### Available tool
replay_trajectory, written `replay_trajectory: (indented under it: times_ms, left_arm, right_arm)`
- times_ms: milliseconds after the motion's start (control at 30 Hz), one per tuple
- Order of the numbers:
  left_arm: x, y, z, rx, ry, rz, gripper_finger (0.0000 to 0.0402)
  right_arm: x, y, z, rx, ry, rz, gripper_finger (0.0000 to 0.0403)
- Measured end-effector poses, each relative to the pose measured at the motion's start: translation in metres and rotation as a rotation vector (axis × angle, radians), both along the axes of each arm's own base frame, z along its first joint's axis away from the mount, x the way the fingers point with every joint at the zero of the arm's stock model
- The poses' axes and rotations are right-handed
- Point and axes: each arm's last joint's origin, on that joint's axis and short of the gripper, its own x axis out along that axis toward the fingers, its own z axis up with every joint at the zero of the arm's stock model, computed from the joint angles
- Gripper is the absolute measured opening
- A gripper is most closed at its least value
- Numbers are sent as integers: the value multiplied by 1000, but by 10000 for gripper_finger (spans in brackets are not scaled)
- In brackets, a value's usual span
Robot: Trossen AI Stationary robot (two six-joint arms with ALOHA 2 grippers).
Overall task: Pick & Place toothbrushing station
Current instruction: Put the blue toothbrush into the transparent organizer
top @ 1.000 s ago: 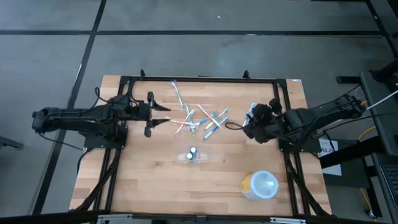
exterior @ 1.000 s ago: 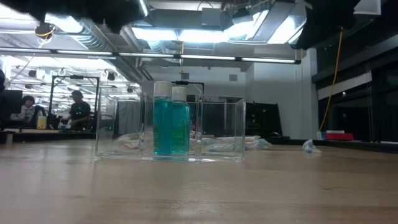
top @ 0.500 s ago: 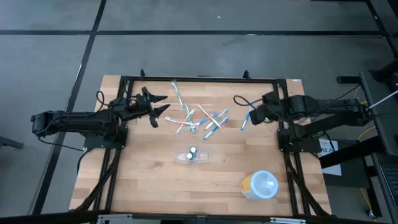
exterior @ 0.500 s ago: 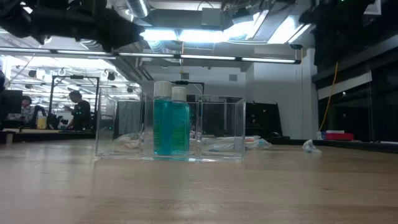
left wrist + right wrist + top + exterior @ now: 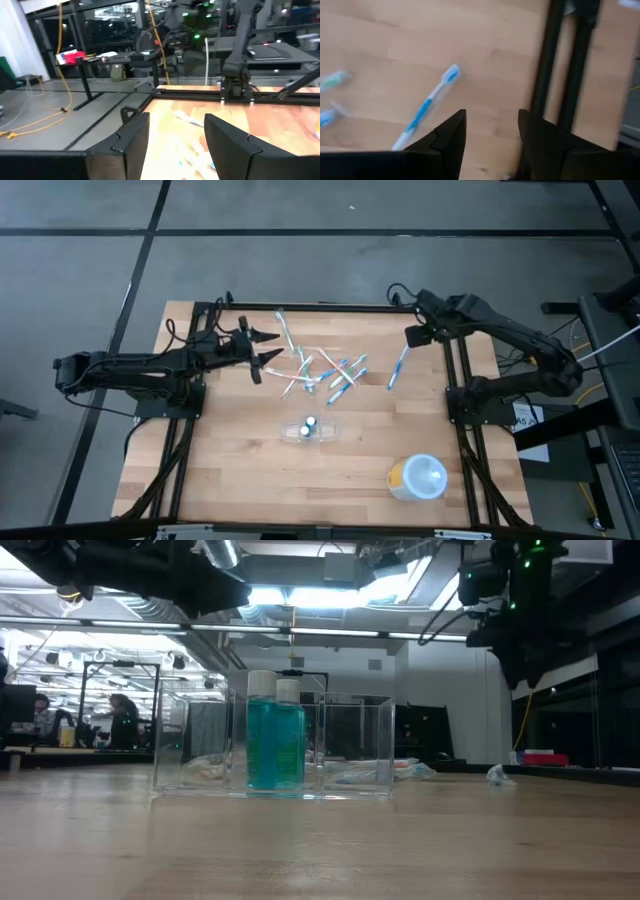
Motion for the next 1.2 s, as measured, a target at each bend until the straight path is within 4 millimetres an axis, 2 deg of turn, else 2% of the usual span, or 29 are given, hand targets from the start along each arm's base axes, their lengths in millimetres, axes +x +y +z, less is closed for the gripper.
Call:
replay_trajectory:
  times_ms: [100,267,400,667,1200]
  left_arm:
    - [0,0,-1,-10,7,-7,184]
    - [0,-2,-1,-26,2,-48,184]
    - [1,-2,-1,-39,-2,-55,184]
    - [1,-5,-1,-55,-7,-73,184]
    - [4,-16,1,-44,-26,-126,184]
  right_arm:
    - [1,-7,-16,57,-32,-11,181]
    - [1,-15,-63,152,15,2,181]
    - [0,-24,-85,158,18,-17,181]
    - [11,-47,-97,111,-130,-37,181]
    - [15,-63,-121,178,-148,-72,181]
